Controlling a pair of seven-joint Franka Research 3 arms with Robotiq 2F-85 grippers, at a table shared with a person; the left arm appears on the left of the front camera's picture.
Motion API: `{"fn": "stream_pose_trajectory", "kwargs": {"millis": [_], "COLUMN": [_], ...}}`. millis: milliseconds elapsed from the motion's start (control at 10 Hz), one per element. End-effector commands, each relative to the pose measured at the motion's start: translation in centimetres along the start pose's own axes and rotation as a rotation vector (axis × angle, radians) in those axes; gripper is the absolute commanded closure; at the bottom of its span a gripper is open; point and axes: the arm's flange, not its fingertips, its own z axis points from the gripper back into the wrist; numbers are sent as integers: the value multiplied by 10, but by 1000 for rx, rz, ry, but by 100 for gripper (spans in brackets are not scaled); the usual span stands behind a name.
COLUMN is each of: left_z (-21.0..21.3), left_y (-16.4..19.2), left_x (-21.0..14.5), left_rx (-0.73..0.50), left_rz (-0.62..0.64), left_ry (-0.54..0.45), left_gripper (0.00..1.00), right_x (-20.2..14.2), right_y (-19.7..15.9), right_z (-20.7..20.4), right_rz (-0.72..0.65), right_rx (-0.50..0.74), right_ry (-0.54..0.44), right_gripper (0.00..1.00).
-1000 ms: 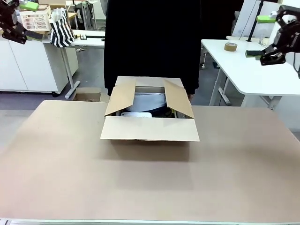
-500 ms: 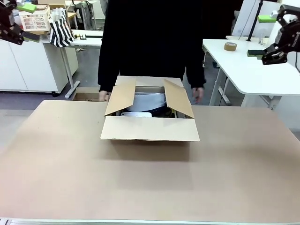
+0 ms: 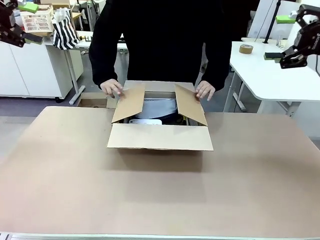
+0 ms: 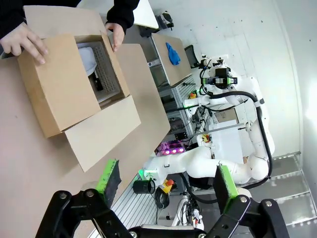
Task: Pack the gift set into the box.
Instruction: Press and hold the closed box until the human finishes sealing it.
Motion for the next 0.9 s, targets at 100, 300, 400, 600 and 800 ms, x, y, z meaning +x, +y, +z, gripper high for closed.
{"fn": "stream_pose_trajectory", "kwargs": {"millis": [100,300,400,600,800], "left_z": [2,2,2,2,2], "left_y": [-2,-2,-2,-2,-2], "left_x": [-3,-3,-3,-3,-3], "left_rx": [2,2,2,2,2], "left_rz": [7,7,7,7,7], "left_ry": [9,9,9,9,9], "left_gripper": [0,0,0,0,0], "right_x": [2,2,2,2,2], "right_y": [3,3,3,3,3], "right_z": [0,0,0,0,0], "right_rz": [-11,-11,-11,-11,-11], "right_rx": [-11,-11,-11,-11,-11], "right_ry": [1,1,1,1,1], "right_gripper": [0,0,0,0,0]}}
